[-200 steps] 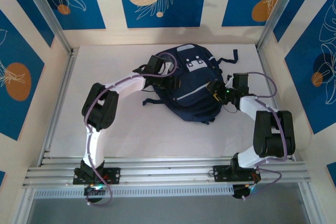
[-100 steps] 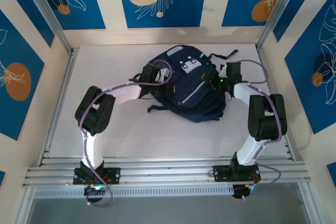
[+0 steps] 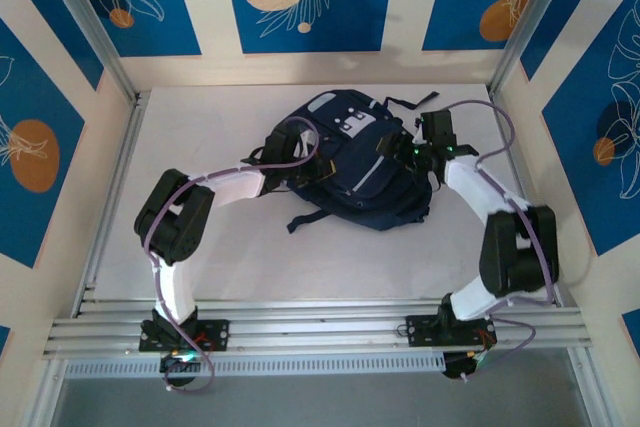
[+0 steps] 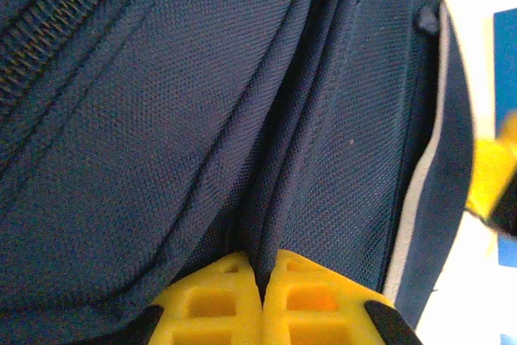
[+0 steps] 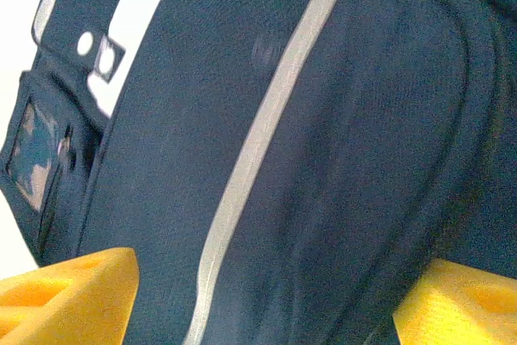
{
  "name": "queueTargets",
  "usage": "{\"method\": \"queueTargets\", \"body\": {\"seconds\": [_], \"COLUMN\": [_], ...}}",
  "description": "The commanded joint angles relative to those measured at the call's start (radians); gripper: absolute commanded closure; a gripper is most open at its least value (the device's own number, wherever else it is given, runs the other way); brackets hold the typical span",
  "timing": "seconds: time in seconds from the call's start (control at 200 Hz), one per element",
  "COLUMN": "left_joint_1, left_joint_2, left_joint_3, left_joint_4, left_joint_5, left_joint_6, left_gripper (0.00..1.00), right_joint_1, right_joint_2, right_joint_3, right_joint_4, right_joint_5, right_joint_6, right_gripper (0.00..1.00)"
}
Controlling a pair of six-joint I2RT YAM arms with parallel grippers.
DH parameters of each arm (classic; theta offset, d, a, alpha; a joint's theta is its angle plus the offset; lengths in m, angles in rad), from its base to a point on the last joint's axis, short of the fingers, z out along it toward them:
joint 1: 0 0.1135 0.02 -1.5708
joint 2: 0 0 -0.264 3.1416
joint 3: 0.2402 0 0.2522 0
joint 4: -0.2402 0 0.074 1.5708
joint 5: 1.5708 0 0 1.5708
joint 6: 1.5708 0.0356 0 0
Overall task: Pack the student bag
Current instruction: Rotate the student bag at the top-center of the table, then unzip the student bag at the top-center of the table.
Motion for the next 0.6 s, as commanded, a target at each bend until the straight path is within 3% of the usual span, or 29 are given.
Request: {"method": "queueTargets", "body": {"seconds": [0.0,0.255,0.39,0.595], "left_joint_1": [-0.014,-0.007,-0.007,-0.006], "left_joint_2": [-0.056,-0.029,-0.032,-0.046], "left_joint_3": [0.052,0.016,0.020,0.006], "left_joint_4": [0.163,0.268,0.252,0.246], "left_joint_5": [-0.022,-0.033,-0.040,-0.036], "left_joint_6": [-0.060,-0.167,-0.172,-0.175], "left_gripper": [1.00,1.00,1.00,1.00], "right_joint_1": [0.044,0.243,0.369,0.456], "right_joint_2": [-0.123,-0.216,-0.160,-0.048], "right_joint_3": [-0.060,-0.087,-0.071,-0.052], "right_joint_4": [-0.148,-0.145,-0.100,-0.024], "right_joint_5": [0.104,0.140,0.285,0.480], "right_joint_6": [-0.026,-0.013,-0.026,-0.089], "right_gripper": [0.17,0.08,0.08,0.08]}}
